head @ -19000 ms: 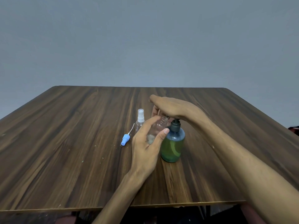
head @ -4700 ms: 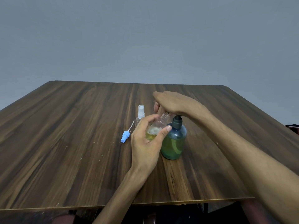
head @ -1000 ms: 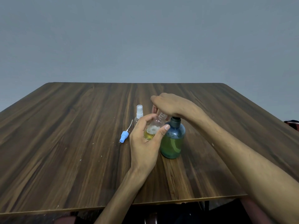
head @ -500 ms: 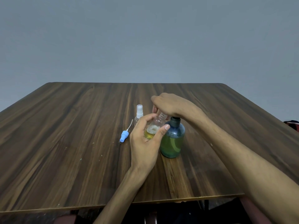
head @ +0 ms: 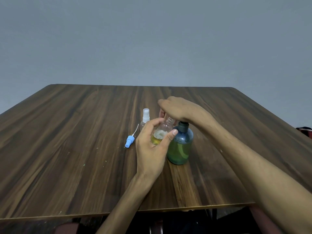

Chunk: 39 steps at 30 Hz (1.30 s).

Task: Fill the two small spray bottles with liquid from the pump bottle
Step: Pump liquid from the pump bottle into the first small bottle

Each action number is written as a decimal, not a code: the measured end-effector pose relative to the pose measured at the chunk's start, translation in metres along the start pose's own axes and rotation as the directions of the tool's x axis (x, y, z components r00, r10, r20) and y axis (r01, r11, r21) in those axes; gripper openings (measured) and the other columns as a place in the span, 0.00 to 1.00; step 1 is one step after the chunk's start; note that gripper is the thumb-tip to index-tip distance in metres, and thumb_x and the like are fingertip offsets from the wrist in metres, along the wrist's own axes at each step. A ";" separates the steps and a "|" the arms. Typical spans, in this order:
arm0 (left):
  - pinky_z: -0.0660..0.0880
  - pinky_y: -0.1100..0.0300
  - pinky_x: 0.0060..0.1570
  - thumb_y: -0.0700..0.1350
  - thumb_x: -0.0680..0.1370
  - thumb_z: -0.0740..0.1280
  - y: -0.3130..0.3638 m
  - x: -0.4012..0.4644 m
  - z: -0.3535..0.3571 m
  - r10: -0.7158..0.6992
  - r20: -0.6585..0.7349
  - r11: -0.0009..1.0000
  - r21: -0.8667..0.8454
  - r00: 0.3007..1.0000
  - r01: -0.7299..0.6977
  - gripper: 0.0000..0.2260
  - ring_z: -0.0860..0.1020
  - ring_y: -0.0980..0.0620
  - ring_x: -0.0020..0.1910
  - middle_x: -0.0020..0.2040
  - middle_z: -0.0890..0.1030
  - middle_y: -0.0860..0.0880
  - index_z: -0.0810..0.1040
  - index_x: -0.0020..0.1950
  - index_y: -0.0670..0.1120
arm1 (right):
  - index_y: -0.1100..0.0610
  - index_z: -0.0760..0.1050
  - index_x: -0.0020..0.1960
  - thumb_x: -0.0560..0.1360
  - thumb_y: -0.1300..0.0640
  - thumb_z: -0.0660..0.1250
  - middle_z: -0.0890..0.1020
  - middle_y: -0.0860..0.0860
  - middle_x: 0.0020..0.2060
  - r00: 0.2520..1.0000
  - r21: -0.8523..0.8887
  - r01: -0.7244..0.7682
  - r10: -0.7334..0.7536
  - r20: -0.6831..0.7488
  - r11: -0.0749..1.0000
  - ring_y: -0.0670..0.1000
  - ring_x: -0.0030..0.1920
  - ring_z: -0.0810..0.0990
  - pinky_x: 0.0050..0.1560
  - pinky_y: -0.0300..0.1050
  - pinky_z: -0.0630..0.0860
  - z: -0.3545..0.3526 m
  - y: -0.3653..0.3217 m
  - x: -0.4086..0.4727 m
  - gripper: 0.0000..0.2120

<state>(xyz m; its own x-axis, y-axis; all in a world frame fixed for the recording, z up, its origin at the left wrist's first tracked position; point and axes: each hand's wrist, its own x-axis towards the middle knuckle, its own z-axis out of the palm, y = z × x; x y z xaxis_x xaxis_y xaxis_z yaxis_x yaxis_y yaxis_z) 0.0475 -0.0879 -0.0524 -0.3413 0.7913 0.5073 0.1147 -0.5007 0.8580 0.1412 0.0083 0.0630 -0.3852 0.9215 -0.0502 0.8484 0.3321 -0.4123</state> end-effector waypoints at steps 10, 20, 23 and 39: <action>0.81 0.46 0.60 0.46 0.76 0.79 -0.002 0.001 0.000 -0.011 -0.006 1.000 0.003 1.000 0.011 0.16 0.83 0.48 0.60 0.57 0.86 0.52 0.81 0.61 0.56 | 0.53 0.82 0.40 0.71 0.45 0.47 0.88 0.49 0.43 1.000 -0.020 -0.010 0.010 0.006 1.000 0.52 0.36 0.85 0.46 0.53 0.81 0.002 -0.001 0.001 0.25; 0.83 0.52 0.56 0.46 0.76 0.78 0.000 -0.001 0.000 0.015 0.011 1.000 -0.027 1.000 -0.015 0.16 0.85 0.48 0.54 0.53 0.87 0.52 0.81 0.62 0.52 | 0.53 0.83 0.43 0.70 0.42 0.47 0.88 0.51 0.44 0.999 -0.025 -0.030 0.029 -0.023 0.999 0.54 0.37 0.85 0.50 0.55 0.81 0.001 -0.005 -0.001 0.28; 0.83 0.52 0.56 0.46 0.77 0.78 0.000 -0.001 0.000 0.036 0.033 0.999 -0.030 0.999 -0.035 0.16 0.86 0.48 0.55 0.53 0.87 0.51 0.80 0.63 0.53 | 0.52 0.83 0.40 0.71 0.43 0.47 0.88 0.50 0.41 0.999 0.017 -0.017 0.018 -0.037 1.000 0.53 0.42 0.86 0.54 0.56 0.81 -0.003 -0.002 -0.004 0.27; 0.82 0.46 0.59 0.46 0.76 0.78 -0.003 0.000 0.001 -0.003 0.044 0.999 -0.054 0.999 0.006 0.16 0.86 0.48 0.57 0.55 0.87 0.51 0.80 0.63 0.50 | 0.53 0.82 0.42 0.77 0.47 0.48 0.87 0.52 0.44 1.000 0.007 -0.006 0.006 0.004 1.000 0.53 0.39 0.85 0.47 0.52 0.80 -0.003 -0.004 -0.004 0.24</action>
<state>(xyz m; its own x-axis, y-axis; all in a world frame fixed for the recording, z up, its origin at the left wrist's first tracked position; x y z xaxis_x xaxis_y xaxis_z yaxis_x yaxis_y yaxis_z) 0.0480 -0.0859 -0.0551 -0.3007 0.8074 0.5076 0.0626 -0.5144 0.8553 0.1402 0.0038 0.0681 -0.3813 0.9227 -0.0563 0.8481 0.3250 -0.4184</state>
